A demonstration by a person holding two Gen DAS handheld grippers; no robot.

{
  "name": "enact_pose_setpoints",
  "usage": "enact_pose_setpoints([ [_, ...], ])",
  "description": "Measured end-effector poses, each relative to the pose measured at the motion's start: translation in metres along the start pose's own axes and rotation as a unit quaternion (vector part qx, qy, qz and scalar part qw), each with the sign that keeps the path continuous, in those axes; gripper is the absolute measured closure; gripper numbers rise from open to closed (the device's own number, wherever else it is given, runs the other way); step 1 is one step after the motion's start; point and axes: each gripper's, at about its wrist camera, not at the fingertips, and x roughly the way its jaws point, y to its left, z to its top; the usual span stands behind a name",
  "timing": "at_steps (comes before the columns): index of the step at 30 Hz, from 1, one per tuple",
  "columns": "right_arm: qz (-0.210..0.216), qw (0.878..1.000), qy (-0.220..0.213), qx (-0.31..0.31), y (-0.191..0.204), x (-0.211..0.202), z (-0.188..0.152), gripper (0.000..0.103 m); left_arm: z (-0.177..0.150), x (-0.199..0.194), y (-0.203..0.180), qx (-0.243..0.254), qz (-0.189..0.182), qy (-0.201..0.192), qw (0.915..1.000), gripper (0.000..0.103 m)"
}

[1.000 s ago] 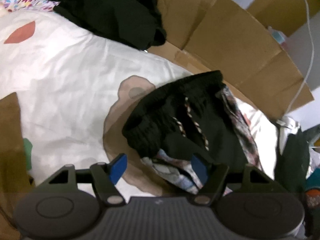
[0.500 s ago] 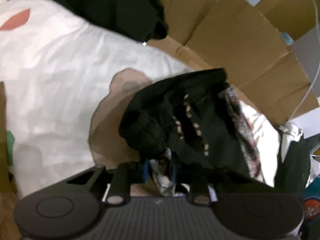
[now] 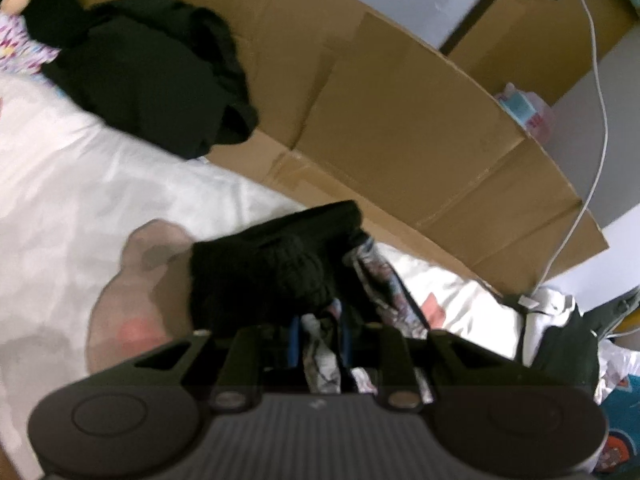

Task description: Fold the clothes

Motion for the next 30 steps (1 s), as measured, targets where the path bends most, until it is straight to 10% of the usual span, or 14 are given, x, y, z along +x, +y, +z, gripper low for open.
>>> enact_pose_setpoints([
  [22, 0.027, 0.992, -0.003, 0.122, -0.063, 0.014, -0.008, 0.100, 0.029, 0.095, -0.046, 0.012, 0.071, -0.011, 0.9974, 0.084],
  [30, 0.010, 0.987, -0.012, 0.162, -0.079, 0.010, -0.011, 0.085, 0.025, 0.096, -0.057, 0.048, 0.068, -0.010, 0.9965, 0.063],
])
